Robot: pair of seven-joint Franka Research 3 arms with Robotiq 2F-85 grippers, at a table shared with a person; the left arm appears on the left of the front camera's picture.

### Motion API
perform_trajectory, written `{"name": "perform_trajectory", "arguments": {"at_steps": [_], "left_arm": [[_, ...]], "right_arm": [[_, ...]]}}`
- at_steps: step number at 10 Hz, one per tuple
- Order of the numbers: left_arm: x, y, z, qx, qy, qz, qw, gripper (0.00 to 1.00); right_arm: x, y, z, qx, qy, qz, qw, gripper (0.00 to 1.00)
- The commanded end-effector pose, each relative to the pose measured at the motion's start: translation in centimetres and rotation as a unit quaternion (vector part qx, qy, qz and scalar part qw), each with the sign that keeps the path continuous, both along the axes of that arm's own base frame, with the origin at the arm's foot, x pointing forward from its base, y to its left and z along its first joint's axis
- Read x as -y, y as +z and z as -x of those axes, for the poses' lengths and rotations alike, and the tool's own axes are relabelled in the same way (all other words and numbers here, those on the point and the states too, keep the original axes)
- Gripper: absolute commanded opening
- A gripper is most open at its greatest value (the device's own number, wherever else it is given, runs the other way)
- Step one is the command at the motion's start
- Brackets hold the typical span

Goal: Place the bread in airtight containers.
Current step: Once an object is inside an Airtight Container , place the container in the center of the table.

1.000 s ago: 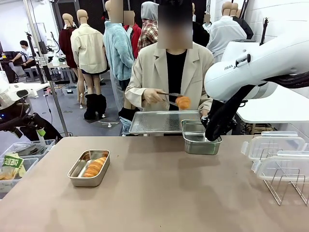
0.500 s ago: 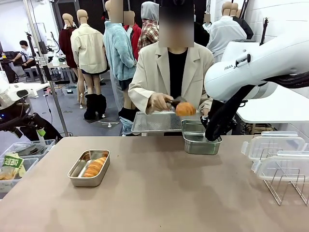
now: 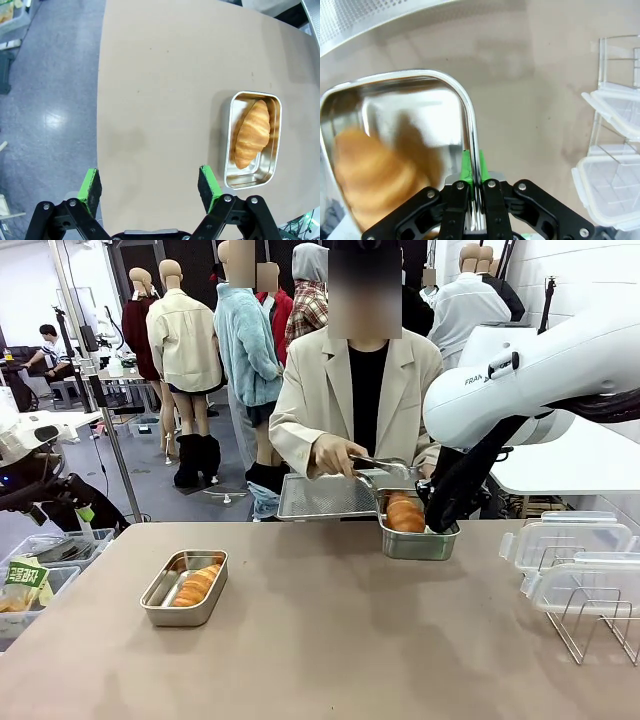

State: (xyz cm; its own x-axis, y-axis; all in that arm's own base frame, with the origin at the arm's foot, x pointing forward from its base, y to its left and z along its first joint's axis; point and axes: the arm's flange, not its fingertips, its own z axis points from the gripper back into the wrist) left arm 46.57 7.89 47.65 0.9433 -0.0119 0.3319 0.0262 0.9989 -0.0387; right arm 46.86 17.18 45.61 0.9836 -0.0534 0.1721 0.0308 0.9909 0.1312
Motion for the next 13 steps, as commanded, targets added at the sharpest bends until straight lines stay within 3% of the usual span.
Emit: {"name": "perform_trajectory", "arguments": {"at_steps": [1, 13], "left_arm": [[-0.16, 0.23, 0.01, 0.0, -0.001, -0.004, 1.0, 1.0], [-0.16, 0.23, 0.01, 0.0, -0.001, -0.004, 1.0, 1.0]], "right_arm": [[0.04, -0.05, 0.27, 0.011, -0.002, -0.008, 1.0, 0.0], [0.04, -0.05, 0.27, 0.011, -0.002, -0.008, 1.0, 0.0]]}}
